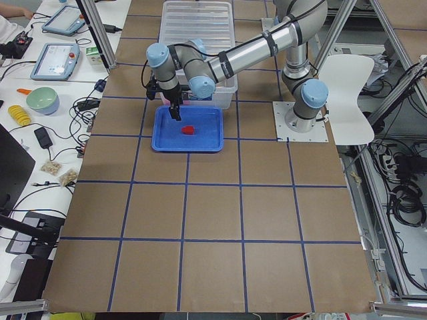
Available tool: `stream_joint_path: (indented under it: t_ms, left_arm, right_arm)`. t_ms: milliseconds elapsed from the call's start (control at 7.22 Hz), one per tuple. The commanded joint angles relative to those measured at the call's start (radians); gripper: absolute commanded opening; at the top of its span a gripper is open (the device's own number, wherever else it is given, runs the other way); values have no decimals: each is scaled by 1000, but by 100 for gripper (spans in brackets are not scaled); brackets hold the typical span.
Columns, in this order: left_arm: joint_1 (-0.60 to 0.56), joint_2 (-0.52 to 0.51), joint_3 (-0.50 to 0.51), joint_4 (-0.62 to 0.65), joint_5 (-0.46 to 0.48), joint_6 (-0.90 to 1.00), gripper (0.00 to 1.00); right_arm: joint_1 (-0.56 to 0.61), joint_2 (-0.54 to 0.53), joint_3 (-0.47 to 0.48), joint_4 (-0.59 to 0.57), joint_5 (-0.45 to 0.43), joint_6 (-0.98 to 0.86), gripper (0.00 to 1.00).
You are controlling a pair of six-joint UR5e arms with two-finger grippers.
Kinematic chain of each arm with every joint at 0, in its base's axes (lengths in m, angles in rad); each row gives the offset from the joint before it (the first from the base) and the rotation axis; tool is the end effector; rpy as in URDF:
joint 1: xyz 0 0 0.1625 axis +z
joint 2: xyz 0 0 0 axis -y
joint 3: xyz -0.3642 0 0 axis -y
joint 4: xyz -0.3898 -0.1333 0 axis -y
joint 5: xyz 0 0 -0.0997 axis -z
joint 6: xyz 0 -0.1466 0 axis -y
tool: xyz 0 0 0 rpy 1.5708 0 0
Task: Place red block in blue tray from box
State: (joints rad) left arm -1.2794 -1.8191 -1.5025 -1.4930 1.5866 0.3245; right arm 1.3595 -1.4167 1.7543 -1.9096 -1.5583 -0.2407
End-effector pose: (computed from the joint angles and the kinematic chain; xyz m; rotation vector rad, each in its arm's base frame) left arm 0.0346 -0.5714 0.2898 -0.0529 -3.1211 -0.1596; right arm 0.0223 -0.5403 0.2468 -0.0460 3.1293 -0.0062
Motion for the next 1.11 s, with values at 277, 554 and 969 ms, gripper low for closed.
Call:
stream_joint_path:
  t_ms: [277, 554, 969]
  left_arm:
    - [-178, 205, 24, -177, -19, -205, 100]
    - [-239, 225, 10, -185, -8, -205, 100]
    - [-256, 248, -65, -168, -16, -193, 100]
  right_arm:
    - [30, -2, -2, -5, 9, 11, 100]
    - [43, 1, -2, -5, 7, 11, 100]
    - [41, -11, -70, 1, -8, -6, 100]
